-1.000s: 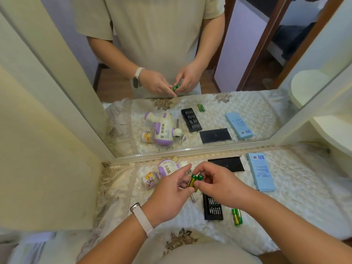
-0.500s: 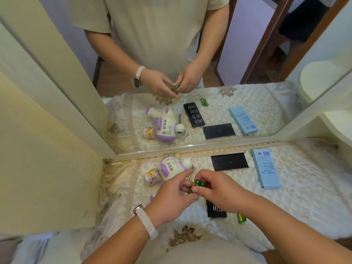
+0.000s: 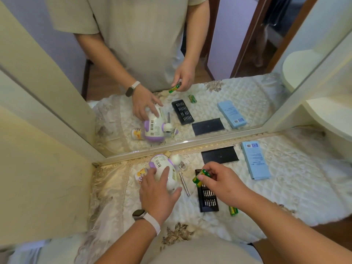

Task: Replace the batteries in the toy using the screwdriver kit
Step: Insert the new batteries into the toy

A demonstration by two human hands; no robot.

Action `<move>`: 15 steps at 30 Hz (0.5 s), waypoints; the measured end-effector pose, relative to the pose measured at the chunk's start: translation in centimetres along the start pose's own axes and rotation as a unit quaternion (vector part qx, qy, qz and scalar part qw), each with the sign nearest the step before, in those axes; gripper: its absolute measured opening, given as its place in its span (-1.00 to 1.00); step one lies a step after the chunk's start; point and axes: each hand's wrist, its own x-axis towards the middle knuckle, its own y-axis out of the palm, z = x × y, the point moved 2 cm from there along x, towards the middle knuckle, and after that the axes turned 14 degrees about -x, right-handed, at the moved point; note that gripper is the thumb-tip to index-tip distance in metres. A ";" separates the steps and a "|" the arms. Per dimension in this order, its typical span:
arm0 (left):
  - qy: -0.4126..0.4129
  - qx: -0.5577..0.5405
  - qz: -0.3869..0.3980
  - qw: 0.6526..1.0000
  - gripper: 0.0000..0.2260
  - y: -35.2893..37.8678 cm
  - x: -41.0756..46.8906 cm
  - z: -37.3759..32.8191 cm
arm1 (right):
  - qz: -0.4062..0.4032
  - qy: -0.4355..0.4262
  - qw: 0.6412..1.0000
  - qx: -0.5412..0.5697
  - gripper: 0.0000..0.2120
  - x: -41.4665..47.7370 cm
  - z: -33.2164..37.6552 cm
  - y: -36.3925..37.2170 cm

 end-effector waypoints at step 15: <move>-0.009 -0.009 -0.062 0.998 -0.42 -0.1 1.8 0.5 | 0.015 -0.001 1.000 0.008 -0.93 0.0 -0.9 0.1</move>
